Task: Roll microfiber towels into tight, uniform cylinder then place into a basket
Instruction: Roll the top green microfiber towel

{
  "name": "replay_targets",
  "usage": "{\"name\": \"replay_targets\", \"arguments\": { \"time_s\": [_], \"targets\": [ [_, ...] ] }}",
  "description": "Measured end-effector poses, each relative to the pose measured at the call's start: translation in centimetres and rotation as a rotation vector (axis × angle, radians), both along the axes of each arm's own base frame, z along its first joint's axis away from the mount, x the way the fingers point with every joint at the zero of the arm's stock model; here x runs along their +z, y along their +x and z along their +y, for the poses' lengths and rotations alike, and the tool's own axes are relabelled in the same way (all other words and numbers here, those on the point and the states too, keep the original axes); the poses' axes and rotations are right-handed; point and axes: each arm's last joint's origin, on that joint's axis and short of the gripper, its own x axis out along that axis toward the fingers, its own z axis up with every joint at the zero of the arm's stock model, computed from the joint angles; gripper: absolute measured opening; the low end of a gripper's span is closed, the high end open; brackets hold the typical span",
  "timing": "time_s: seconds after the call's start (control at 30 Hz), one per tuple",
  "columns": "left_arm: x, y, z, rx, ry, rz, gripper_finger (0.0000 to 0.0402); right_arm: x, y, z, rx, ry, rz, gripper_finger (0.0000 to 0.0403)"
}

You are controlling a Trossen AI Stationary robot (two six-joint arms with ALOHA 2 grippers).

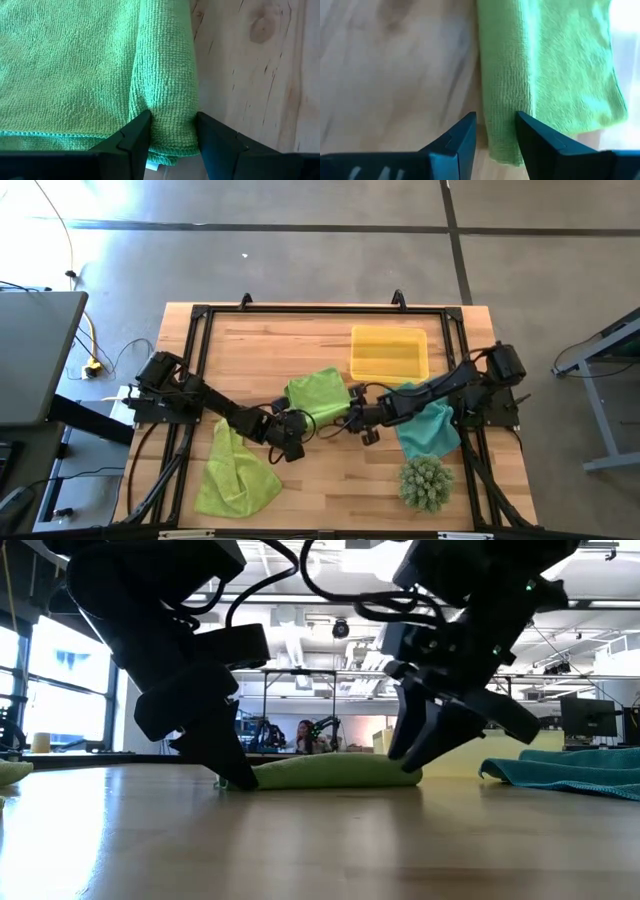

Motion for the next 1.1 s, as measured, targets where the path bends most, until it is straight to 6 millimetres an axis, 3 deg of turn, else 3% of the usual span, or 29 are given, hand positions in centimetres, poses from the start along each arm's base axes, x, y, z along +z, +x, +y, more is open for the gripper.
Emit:
{"name": "replay_targets", "arguments": {
  "time_s": [0.23,0.5,0.7,1.1],
  "targets": [
    [0.0,0.0,0.0,-0.001,0.000,-0.001,0.0145,-0.1,0.3,-1.7,-0.044,0.050,0.008,0.0129],
    [0.1,0.0,0.0,-0.002,-0.004,-0.004,0.0145,-1.6,0.7,-2.7,-0.036,0.133,0.068,0.0129],
    [1.5,0.0,-0.1,-0.014,-0.040,-0.028,0.0145,-1.7,0.6,-3.2,-0.062,0.181,0.084,0.0126],
    [5.8,-0.6,-1.0,-0.065,-0.094,-0.079,0.0144,-1.9,0.5,-4.6,-0.137,0.324,0.117,0.0008]
  ]
}}
